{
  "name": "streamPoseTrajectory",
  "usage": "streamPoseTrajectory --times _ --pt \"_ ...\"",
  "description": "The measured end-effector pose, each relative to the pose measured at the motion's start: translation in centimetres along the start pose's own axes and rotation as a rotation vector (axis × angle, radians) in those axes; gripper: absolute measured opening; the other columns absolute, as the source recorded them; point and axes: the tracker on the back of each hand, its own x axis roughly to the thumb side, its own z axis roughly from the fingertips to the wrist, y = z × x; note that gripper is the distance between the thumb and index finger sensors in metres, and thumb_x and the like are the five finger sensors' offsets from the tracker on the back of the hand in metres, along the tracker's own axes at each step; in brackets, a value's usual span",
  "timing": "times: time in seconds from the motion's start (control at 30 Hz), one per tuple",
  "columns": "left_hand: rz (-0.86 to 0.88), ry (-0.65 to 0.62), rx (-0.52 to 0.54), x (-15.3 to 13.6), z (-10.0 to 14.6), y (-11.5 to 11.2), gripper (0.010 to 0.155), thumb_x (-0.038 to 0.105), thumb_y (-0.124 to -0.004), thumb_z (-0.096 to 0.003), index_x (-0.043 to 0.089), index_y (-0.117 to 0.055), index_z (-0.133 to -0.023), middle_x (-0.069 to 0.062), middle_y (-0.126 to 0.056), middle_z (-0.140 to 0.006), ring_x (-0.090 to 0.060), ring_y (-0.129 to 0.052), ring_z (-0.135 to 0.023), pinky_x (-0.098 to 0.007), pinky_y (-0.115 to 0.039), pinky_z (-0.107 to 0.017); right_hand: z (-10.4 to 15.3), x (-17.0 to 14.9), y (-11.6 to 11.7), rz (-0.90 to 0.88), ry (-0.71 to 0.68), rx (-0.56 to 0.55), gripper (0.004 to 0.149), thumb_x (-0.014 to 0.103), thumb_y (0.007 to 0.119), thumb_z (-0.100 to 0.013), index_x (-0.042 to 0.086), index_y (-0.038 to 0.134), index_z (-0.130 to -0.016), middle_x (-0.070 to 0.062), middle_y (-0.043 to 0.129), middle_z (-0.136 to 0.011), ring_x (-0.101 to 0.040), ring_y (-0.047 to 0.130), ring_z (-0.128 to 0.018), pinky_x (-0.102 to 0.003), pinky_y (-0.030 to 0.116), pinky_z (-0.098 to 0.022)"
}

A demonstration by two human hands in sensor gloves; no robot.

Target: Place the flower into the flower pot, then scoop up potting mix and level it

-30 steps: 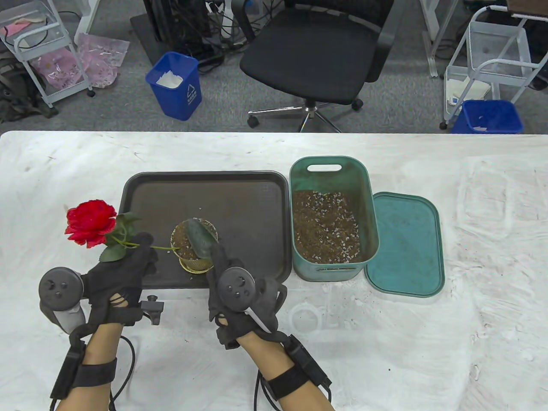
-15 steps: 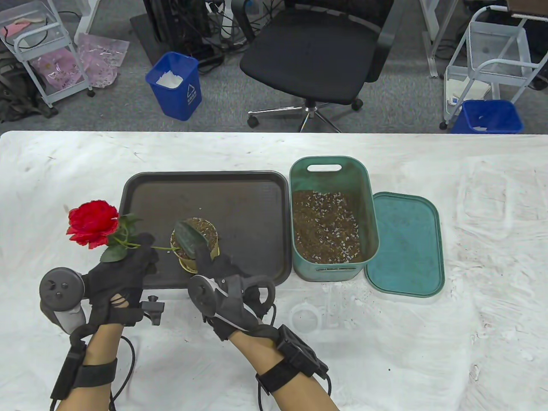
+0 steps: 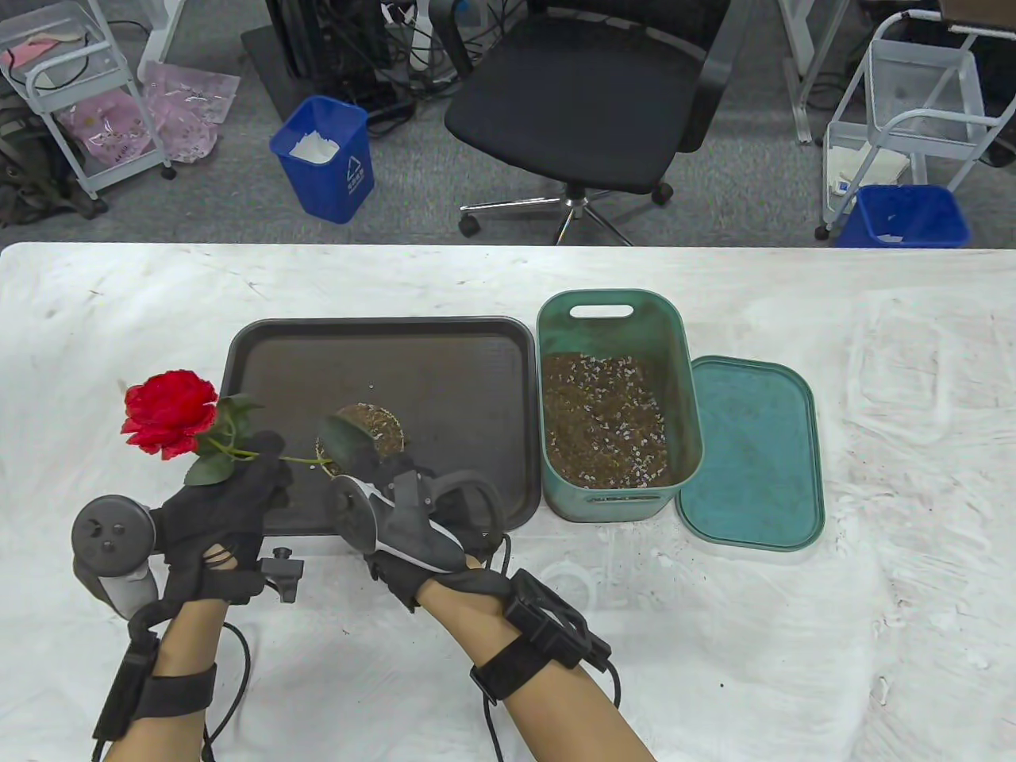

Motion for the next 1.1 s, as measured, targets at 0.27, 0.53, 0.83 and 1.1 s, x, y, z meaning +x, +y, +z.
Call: streamPoseTrajectory --times 0.27,0.53,0.83,1.1 --pt "-0.003 0.000 0.001 0.0 0.0 0.1 0.043 0.045 -0.089 -0.0390 0.025 -0.097 -0.076 0.004 -0.107 -0.058 -0.017 -0.112 -0.030 -0.036 -0.094 -0.031 -1.0 -2.6 0.2 -0.113 0.120 0.065 0.053 0.033 0.073 -0.042 0.020 0.071 -0.094 -0.009 0.095 -0.055 -0.019 0.097 -0.017 -0.038 0.090 -0.006" --pt "-0.002 -0.001 0.000 0.0 -0.1 0.1 0.043 0.045 -0.089 -0.0390 0.025 -0.097 -0.076 0.004 -0.107 -0.058 -0.017 -0.112 -0.030 -0.036 -0.094 -0.031 0.1 -4.1 -0.4 -0.278 0.201 -0.051 0.054 0.033 0.073 -0.043 0.019 0.069 -0.095 -0.009 0.095 -0.055 -0.018 0.097 -0.017 -0.036 0.090 -0.006" --pt "-0.004 -0.002 0.002 0.0 0.0 0.1 0.043 0.045 -0.089 -0.0389 0.025 -0.097 -0.076 0.004 -0.107 -0.058 -0.018 -0.112 -0.030 -0.036 -0.094 -0.031 2.4 -3.8 2.5 -0.278 0.213 -0.086 0.056 0.033 0.073 -0.044 0.017 0.066 -0.096 -0.010 0.094 -0.057 -0.018 0.098 -0.019 -0.037 0.091 -0.007" --pt "-0.003 0.004 0.007 -0.1 -0.1 0.2 0.043 0.045 -0.089 -0.0390 0.025 -0.097 -0.076 0.004 -0.107 -0.058 -0.017 -0.112 -0.030 -0.036 -0.094 -0.031 3.1 -3.0 3.3 -0.237 0.180 -0.124 0.056 0.033 0.072 -0.044 0.018 0.065 -0.097 -0.010 0.094 -0.057 -0.019 0.098 -0.019 -0.037 0.091 -0.007"
